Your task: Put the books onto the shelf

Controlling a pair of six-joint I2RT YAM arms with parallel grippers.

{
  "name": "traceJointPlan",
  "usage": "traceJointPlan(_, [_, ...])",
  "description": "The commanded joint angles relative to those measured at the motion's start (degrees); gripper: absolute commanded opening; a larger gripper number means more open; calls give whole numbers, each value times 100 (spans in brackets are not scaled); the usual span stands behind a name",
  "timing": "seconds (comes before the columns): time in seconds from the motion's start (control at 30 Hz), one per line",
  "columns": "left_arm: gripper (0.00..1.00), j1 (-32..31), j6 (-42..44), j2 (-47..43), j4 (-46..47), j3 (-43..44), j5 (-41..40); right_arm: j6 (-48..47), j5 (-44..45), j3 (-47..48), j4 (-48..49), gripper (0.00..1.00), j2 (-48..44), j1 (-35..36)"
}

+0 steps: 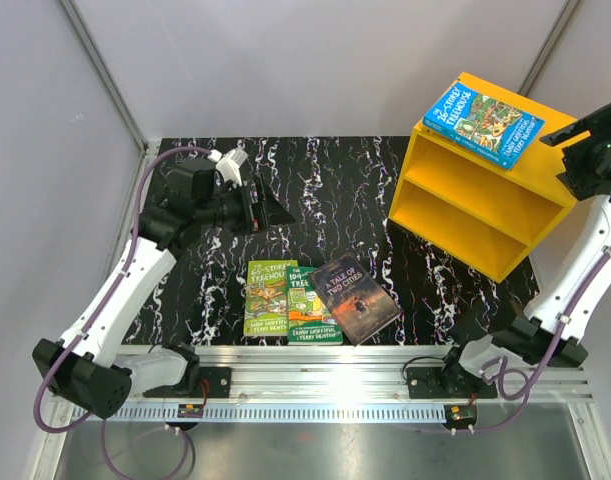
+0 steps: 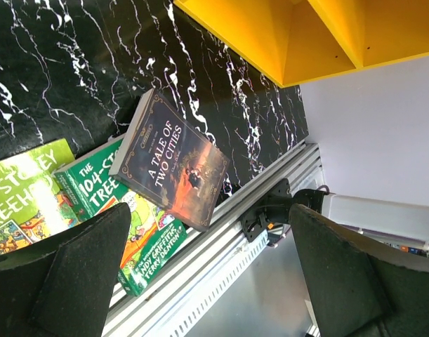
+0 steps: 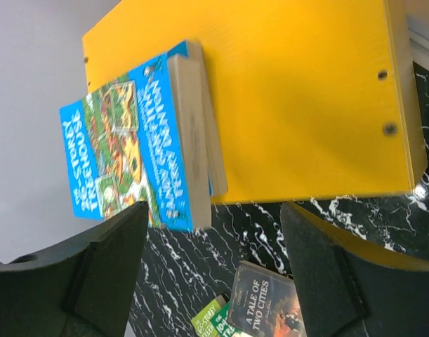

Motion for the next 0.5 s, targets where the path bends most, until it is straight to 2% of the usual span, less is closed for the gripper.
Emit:
traceJointPlan(0.0, [99,9,-80,-169,103,-11,178,-30,349,-123,-112,83,-696,137])
traceJointPlan(0.27, [96,-96,-106,-108,-223,-169,-227,-47,323,-1554,-68,83,-2285,655])
traceJointPlan(0.37, [95,-324,-167,-29,-196,-415,-253,164,42,-2144,99,83,-3032,779])
traceJointPlan(0.47, [95,-491,-290,-11,-91,-784,-384,384,-774,-2995,441,81,-3788,823])
